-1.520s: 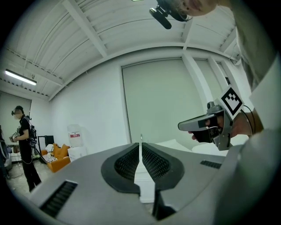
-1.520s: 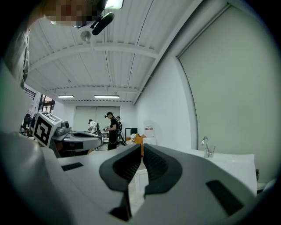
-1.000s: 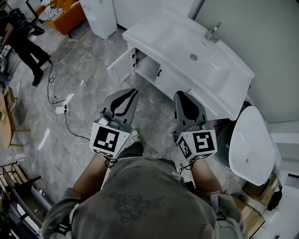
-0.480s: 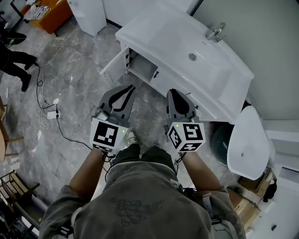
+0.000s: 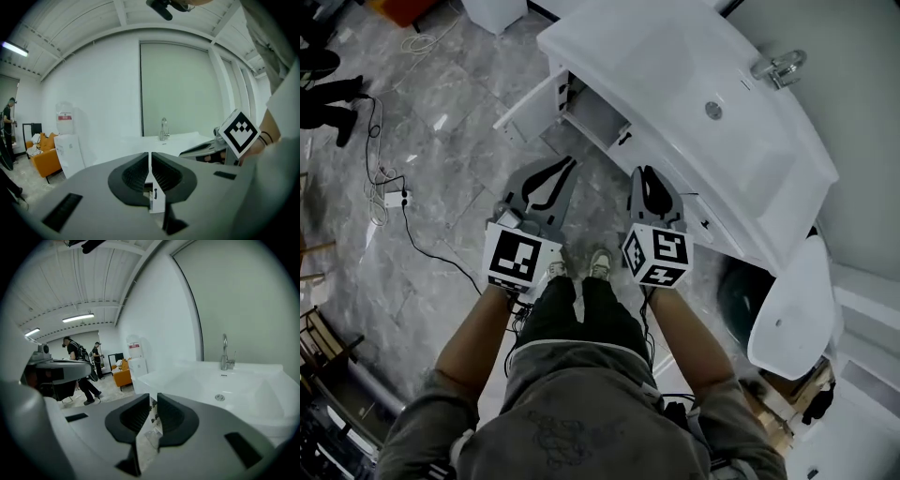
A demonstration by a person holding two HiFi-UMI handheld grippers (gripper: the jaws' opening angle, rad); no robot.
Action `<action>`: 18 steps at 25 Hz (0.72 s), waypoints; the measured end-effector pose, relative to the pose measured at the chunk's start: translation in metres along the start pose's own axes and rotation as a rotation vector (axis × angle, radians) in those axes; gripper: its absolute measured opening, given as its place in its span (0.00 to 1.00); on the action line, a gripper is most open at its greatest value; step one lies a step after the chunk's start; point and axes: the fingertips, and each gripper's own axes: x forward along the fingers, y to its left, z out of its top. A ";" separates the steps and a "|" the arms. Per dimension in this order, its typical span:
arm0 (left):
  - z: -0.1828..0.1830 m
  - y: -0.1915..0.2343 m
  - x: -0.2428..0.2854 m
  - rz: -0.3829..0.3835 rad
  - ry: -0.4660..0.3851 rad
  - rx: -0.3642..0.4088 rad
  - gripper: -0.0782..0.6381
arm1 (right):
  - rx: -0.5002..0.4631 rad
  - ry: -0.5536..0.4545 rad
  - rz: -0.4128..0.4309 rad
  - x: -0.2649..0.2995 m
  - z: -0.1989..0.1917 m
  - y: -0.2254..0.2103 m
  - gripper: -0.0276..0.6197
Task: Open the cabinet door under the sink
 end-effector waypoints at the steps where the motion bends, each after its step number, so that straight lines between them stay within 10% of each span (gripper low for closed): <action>1: -0.008 0.000 0.009 -0.002 0.011 -0.011 0.15 | 0.011 0.021 -0.001 0.010 -0.011 -0.003 0.10; 18: -0.150 0.016 0.118 -0.013 0.099 -0.085 0.15 | 0.049 0.219 -0.074 0.153 -0.163 -0.069 0.21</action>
